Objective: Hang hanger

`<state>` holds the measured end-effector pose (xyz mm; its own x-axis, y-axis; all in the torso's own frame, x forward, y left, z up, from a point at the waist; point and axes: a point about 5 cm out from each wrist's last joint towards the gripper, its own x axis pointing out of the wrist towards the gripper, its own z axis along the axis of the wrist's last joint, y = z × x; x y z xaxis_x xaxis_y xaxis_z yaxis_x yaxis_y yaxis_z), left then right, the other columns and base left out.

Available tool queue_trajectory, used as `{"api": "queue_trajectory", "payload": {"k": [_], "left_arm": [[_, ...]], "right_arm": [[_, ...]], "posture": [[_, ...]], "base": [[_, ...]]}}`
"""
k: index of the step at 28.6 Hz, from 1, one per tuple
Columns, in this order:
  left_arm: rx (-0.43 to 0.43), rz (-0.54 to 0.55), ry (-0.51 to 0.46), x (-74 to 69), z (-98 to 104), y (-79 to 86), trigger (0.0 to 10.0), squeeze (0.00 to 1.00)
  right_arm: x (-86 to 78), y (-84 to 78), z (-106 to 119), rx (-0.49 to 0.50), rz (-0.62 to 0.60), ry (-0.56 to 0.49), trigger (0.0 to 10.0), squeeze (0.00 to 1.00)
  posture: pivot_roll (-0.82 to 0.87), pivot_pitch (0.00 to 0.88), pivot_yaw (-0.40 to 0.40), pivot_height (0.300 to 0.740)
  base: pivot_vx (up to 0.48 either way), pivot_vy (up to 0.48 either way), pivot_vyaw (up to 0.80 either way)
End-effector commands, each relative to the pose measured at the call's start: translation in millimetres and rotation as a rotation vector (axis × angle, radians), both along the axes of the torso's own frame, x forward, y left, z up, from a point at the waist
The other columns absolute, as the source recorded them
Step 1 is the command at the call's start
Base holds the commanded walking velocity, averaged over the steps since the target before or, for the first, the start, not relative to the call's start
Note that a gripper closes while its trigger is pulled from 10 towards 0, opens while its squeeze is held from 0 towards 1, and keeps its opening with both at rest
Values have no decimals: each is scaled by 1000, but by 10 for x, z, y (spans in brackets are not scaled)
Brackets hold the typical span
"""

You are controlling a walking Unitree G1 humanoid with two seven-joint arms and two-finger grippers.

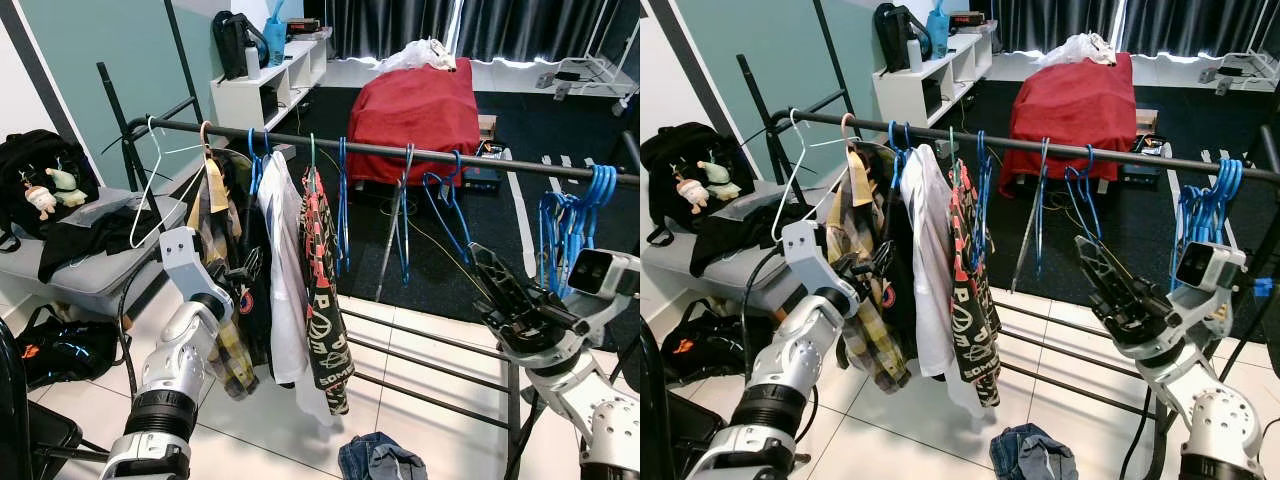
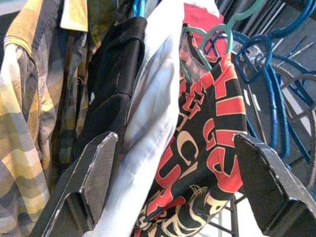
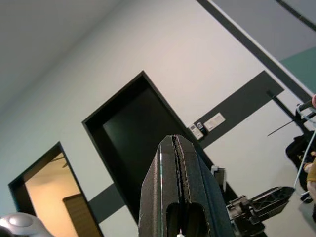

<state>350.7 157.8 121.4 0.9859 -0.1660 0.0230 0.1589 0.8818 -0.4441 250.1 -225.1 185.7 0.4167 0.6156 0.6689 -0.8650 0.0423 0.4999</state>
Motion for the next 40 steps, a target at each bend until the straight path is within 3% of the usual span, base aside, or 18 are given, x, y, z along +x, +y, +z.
{"api": "queue_trajectory", "payload": {"k": [1,2,12,13,16,18,19,22,23,25,26,27,29,30,31,36,38,40], "left_arm": [[4,10,-4,16,12,74,10000,0],[5,10,-3,16,12,81,10000,0],[7,10,-1,26,6,81,10000,0],[7,10,-1,31,4,76,10000,0],[6,10,0,35,2,71,10000,0],[4,10,1,46,-3,58,10000,0],[0,11,0,50,-2,50,10000,0],[-4,12,-1,53,-1,45,10000,0],[-16,29,-7,56,14,64,10000,0],[-16,29,-7,56,14,64,10000,0],[-11,70,11,54,-21,171,10000,0],[-11,70,11,54,-21,171,10000,0],[111,150,100,-35,-238,462,10000,0],[111,150,100,-35,-238,462,10000,0],[173,164,134,-81,-321,546,10000,0],[270,185,232,-247,-589,657,10000,0],[335,214,353,-504,-921,731,10000,0],[335,214,353,-504,-921,731,10000,0]], "right_arm": [[-13,53,10,11,41,3,5451,0],[-10,55,-3,9,46,13,0,0],[25,67,-61,-20,52,65,0,0],[66,66,-82,-34,32,96,10000,0],[94,63,-97,-42,18,117,10000,0],[187,132,-190,-149,-15,205,10000,0],[223,181,-255,-261,-58,234,10000,0],[243,211,-297,-338,-88,246,10000,0],[268,197,-315,-420,-160,236,10000,0],[268,197,-315,-420,-160,236,10000,0],[309,53,-371,-520,-303,271,10000,0],[309,53,-371,-520,-303,271,10000,0],[358,-418,-514,-711,-658,408,10000,0],[358,-418,-514,-711,-658,408,10000,0],[353,-571,-558,-767,-763,456,10000,0],[274,-747,-762,-936,-846,545,10000,0],[110,-801,-1124,-1069,-830,654,10000,0],[110,-801,-1124,-1069,-830,654,10000,0]], "posture": [[-101,24,50,740],[-101,26,51,740],[-103,20,51,740],[-104,17,49,740],[-105,15,49,740],[-106,3,48,740],[-106,0,47,740],[-106,0,47,740],[-113,0,49,740],[-113,0,49,740],[-125,0,53,740],[-125,0,53,740],[-145,0,59,740],[-145,0,59,740],[-145,0,59,740],[-157,0,58,740],[-154,0,40,740],[-154,0,40,740]], "base": [[0,0,0],[0,0,0],[0,0,0],[0,0,0],[0,0,0],[0,0,0],[0,0,0],[0,0,0],[0,0,0],[0,0,0],[0,0,0],[0,0,0],[0,0,0],[0,0,0],[0,0,0],[0,0,0],[0,0,647],[0,0,800]]}}
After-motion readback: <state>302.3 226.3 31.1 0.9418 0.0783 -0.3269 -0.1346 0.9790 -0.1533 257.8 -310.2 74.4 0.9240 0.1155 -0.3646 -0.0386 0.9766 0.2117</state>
